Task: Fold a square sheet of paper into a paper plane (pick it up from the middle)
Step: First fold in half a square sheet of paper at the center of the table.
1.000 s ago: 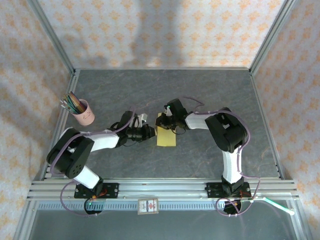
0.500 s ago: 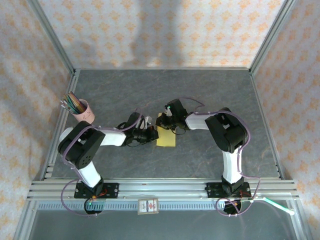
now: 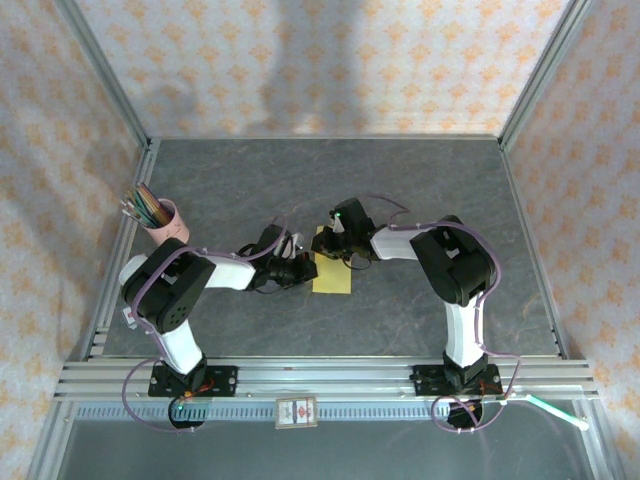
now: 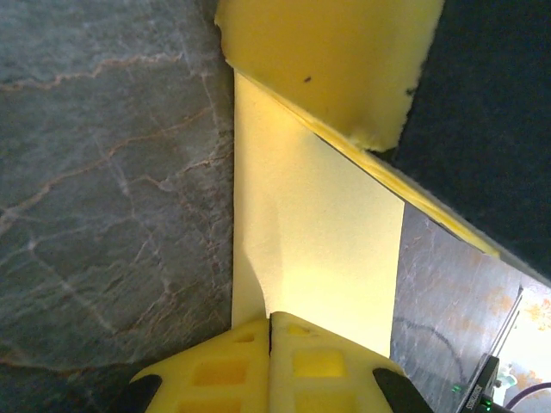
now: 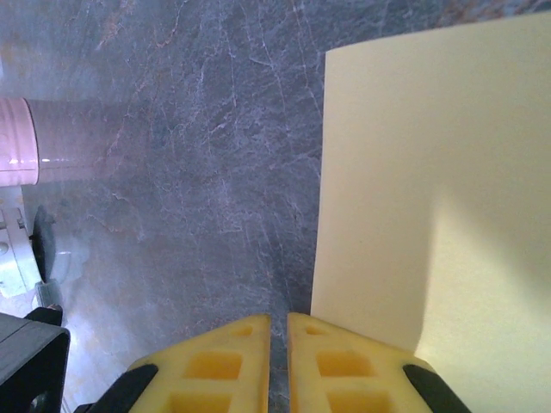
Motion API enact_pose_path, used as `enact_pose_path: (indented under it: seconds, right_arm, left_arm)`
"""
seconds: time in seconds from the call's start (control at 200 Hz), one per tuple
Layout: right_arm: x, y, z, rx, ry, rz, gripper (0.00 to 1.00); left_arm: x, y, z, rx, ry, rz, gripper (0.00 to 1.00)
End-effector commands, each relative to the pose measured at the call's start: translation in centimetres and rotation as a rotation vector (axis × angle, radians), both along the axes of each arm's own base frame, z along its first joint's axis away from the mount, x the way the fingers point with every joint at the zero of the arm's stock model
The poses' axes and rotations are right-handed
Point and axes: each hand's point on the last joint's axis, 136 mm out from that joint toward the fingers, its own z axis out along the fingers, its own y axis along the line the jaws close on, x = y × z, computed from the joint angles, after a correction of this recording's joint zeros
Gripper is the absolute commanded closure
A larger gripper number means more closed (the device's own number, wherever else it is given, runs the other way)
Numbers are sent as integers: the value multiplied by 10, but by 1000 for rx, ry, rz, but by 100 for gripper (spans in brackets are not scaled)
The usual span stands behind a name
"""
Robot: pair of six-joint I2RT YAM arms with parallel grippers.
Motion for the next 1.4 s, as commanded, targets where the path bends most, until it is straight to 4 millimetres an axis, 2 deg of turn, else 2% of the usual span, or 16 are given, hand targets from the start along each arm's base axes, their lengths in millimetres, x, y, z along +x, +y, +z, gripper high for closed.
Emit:
enact_pose_path:
  seconds: [0.0, 0.33, 0.551, 1.046, 1.396]
  right_arm:
    - [-3, -2, -9, -56, 13, 6, 86]
    - [12, 6, -10, -76, -6, 32, 85]
    - [22, 1, -14, -84, -6, 23, 85]
    - [51, -6, -15, -86, -24, 16, 84]
    - [81, -9, -16, -90, -38, -12, 84]
  left_arm:
    - [-29, 35, -50, 202, 129, 18, 100]
    - [-51, 61, -77, 359, 201, -13, 100]
    - [-59, 70, -87, 407, 222, -19, 100]
    - [-65, 86, -98, 490, 232, -35, 100]
    - [-64, 86, -98, 498, 229, -43, 100]
